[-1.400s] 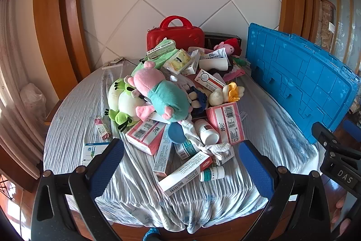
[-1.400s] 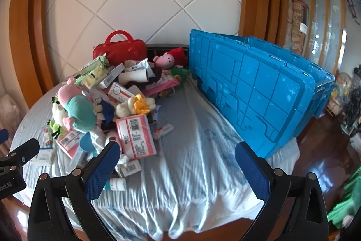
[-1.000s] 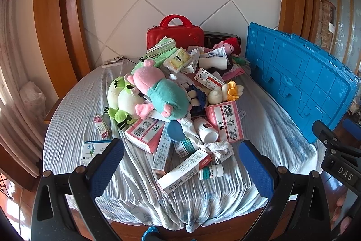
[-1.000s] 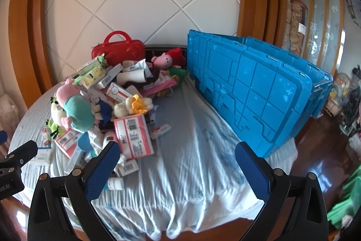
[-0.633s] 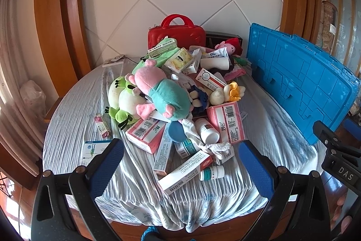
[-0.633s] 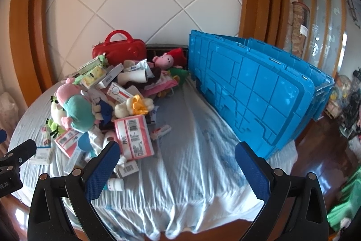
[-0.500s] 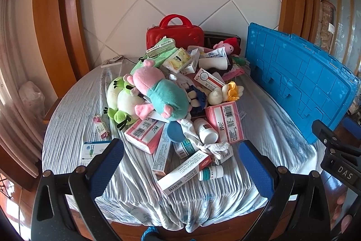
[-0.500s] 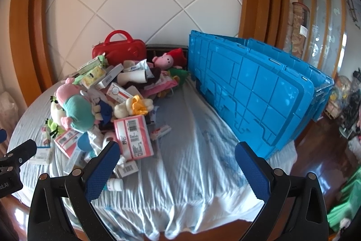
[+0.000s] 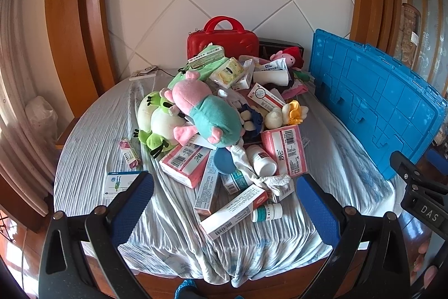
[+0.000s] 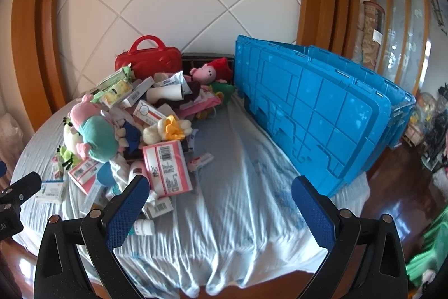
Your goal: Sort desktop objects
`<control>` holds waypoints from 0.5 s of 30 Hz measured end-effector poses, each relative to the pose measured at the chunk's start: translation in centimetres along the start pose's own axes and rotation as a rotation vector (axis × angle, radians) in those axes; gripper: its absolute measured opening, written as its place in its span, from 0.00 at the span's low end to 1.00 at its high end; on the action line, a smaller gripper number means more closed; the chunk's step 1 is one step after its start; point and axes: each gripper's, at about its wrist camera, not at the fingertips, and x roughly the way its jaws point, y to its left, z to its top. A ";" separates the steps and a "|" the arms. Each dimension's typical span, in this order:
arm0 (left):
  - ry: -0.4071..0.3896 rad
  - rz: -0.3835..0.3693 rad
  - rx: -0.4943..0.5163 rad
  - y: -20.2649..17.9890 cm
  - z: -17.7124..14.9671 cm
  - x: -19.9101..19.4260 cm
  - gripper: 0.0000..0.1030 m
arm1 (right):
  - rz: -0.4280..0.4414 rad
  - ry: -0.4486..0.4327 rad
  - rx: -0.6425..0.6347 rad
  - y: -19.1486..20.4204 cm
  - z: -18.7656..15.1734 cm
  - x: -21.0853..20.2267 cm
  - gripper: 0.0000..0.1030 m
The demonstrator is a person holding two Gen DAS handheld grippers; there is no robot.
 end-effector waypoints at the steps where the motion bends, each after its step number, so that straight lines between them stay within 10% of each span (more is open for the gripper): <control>1: 0.001 0.004 -0.006 0.2 0.0 0.0 1.00 | 0.000 0.001 0.000 0.1 0.0 0.0 1.00; 15: -0.001 0.021 -0.031 1.3 -0.2 0.3 1.00 | 0.003 0.002 -0.005 0.7 0.0 0.1 1.00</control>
